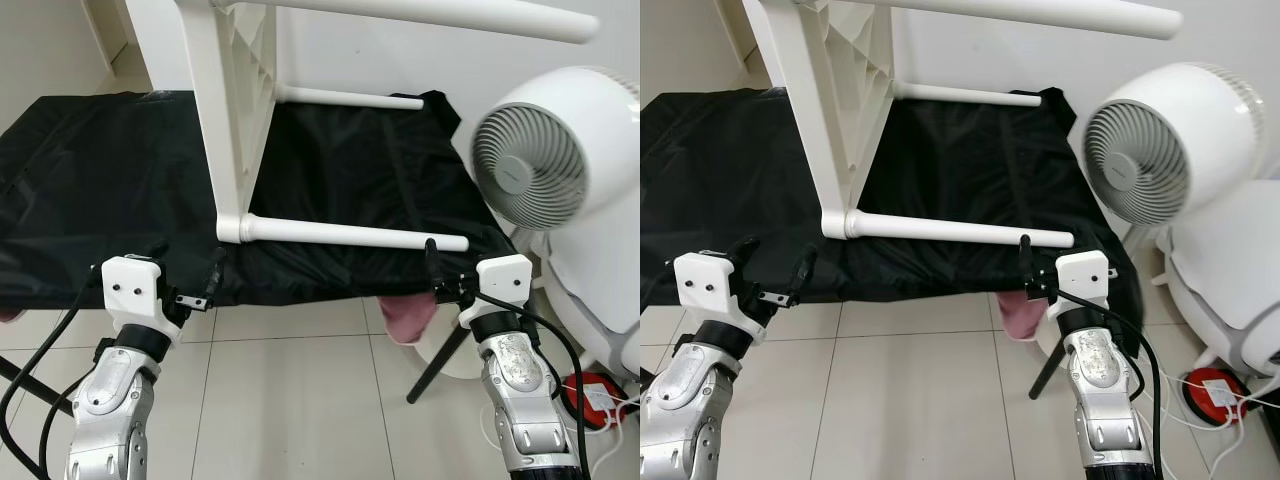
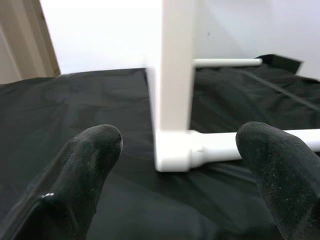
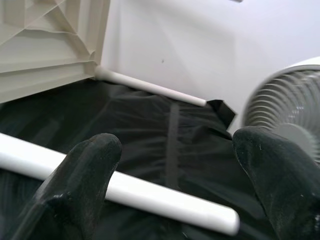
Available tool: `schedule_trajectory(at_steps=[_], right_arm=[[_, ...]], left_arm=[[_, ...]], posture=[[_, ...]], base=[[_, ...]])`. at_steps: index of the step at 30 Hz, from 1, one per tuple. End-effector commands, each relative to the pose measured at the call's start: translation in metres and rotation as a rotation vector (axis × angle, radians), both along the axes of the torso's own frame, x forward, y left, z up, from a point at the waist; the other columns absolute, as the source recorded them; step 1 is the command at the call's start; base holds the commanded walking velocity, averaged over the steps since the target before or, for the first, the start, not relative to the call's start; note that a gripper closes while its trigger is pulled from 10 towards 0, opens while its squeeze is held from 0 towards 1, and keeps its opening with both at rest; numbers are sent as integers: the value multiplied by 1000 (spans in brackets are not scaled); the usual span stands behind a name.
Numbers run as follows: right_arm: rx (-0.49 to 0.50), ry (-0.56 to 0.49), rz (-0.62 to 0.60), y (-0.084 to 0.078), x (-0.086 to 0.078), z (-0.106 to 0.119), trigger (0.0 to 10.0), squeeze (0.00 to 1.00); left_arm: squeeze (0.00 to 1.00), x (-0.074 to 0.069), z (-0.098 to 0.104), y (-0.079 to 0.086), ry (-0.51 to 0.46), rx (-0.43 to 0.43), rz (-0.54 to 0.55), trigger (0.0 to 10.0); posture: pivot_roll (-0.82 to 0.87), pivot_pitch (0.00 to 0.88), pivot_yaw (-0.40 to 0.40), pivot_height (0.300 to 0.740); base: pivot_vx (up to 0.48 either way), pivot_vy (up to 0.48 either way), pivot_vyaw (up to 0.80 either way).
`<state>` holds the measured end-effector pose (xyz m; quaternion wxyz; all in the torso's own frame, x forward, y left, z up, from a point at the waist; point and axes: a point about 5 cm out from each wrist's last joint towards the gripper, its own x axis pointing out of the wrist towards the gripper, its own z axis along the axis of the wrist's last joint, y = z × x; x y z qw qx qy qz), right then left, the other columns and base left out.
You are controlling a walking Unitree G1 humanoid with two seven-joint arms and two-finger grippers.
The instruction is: Building children table
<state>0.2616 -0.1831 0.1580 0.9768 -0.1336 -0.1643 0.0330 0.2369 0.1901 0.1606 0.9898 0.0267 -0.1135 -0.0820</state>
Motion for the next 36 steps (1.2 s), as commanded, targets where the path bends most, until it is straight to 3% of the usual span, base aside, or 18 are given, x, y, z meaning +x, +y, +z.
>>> schedule_trajectory(at_steps=[1,11,20,26,31,32,36], right_arm=[[-1,11,8,1,0,-1,10000,0],[-9,16,16,1,1,-2,10000,0],[-22,22,21,0,1,-3,10000,0],[-24,25,22,0,1,-4,10000,0],[-26,27,26,1,1,-4,10000,0],[-26,26,27,1,1,-4,10000,0],[-26,25,29,1,2,-3,10000,0]], left_arm=[[0,0,2,2,1,-10,25,10000],[0,-1,1,2,3,-15,32,10000],[0,-3,1,0,4,-33,24,10000],[0,-5,1,-3,5,-44,-28,10000],[0,-7,-7,-13,71,-12,-172,10000],[1000,-8,-8,-16,83,-6,-218,10000],[1000,-8,-9,-23,96,11,-282,10000]], posture=[[-67,50,22,740],[-64,48,18,740],[-64,48,18,740],[-63,53,21,740],[-62,66,21,740],[-64,69,22,740],[-66,73,23,740]], base=[[341,0,0],[330,0,0],[0,0,0],[0,0,0],[0,0,0],[0,0,0],[0,0,0]])
